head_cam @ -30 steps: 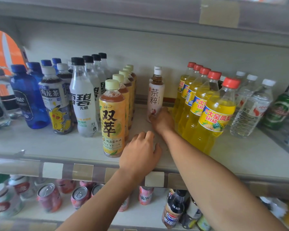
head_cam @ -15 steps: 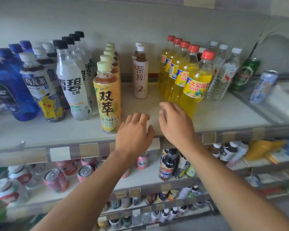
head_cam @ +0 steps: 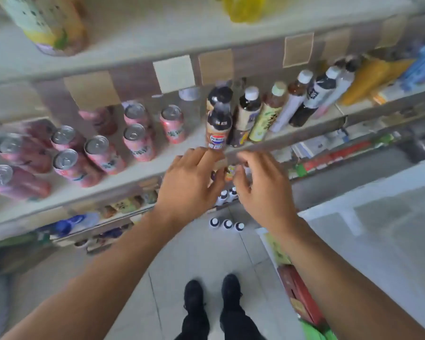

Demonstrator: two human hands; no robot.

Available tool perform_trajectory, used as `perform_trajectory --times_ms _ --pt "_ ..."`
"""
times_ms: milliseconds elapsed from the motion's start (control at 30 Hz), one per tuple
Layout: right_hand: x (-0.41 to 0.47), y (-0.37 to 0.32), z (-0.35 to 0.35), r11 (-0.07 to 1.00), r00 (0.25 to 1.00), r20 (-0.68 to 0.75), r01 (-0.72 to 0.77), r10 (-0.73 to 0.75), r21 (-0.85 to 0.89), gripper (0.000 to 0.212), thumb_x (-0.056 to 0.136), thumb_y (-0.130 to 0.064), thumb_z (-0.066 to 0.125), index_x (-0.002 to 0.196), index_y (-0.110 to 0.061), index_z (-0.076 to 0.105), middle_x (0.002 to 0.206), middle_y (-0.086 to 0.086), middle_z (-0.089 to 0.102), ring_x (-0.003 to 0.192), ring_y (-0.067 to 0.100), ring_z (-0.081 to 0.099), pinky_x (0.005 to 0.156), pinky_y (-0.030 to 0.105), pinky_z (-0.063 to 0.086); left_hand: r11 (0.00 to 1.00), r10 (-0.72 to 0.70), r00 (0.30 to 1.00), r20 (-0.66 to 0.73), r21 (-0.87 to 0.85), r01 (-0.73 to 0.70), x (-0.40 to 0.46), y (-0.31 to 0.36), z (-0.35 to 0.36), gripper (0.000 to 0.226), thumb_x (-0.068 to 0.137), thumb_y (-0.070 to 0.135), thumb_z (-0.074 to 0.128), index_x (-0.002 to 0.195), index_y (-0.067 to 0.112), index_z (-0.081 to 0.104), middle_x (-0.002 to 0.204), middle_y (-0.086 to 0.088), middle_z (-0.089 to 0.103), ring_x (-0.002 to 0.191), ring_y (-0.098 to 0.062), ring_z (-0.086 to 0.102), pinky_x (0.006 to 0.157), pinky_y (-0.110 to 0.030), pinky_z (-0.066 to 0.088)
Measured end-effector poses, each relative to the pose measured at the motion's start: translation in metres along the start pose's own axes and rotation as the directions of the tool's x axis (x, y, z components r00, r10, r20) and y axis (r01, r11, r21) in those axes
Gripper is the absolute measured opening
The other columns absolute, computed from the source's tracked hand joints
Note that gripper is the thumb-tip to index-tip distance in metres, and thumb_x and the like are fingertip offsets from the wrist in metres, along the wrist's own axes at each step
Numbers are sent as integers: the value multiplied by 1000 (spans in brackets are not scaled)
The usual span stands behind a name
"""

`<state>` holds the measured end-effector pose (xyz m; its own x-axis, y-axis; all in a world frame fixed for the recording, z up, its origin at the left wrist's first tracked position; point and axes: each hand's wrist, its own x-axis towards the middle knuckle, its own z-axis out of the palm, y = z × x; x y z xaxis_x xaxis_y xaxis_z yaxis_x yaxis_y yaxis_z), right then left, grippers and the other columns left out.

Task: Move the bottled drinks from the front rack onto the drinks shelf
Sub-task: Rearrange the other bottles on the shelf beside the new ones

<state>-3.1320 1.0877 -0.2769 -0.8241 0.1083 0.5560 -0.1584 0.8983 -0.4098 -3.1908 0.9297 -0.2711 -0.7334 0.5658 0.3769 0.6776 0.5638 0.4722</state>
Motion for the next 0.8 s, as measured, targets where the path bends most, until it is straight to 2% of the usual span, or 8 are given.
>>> perform_trajectory --times_ms 133,233,400,500,600,700,800 --pt "-75 45 49 987 964 215 -161 155 8 21 88 -18 53 102 -6 64 92 9 65 85 30 61 71 41 51 992 -128 984 121 20 127 -40 -27 72 29 87 29 49 107 14 63 95 -7 63 83 -33 63 64 -37 51" --pt "-137 81 91 959 911 308 -282 275 -22 26 85 -20 52 106 -8 62 94 9 66 85 30 63 67 38 55 980 -197 954 228 21 197 -77 -53 133 28 89 30 50 111 17 60 103 -6 65 89 -33 65 66 -38 54" --pt "-247 139 167 875 766 451 -478 459 -80 37 88 -31 44 112 -8 61 104 9 67 92 31 66 76 40 56 942 -332 870 366 71 329 -139 -95 236 29 89 29 54 116 19 61 110 -4 67 95 -32 66 71 -38 53" --pt "-304 182 216 829 691 491 -545 530 -128 28 91 -25 52 113 -9 59 108 8 65 95 30 64 78 37 51 916 -396 814 425 121 382 -172 -124 302 29 92 26 57 119 20 60 114 1 66 100 -27 64 75 -34 48" --pt "-340 223 259 795 630 520 -579 577 -180 26 92 -20 55 115 -8 58 109 8 63 96 29 62 78 37 49 915 -397 778 487 146 376 -196 -154 358 31 92 30 52 120 18 58 113 0 65 99 -26 64 80 -36 51" --pt "-371 268 307 782 591 537 -572 602 -247 31 93 -20 53 120 -7 56 115 10 61 100 29 59 77 31 41 916 -389 742 546 145 374 -221 -181 419 34 91 33 47 119 18 57 113 0 64 100 -25 63 83 -43 54" --pt "-385 310 352 781 578 538 -544 614 -307 34 92 -20 54 124 -9 54 124 11 55 106 31 57 79 35 43 917 -388 733 558 158 365 -235 -204 471 29 93 30 51 119 18 56 114 2 64 101 -23 62 83 -41 53"
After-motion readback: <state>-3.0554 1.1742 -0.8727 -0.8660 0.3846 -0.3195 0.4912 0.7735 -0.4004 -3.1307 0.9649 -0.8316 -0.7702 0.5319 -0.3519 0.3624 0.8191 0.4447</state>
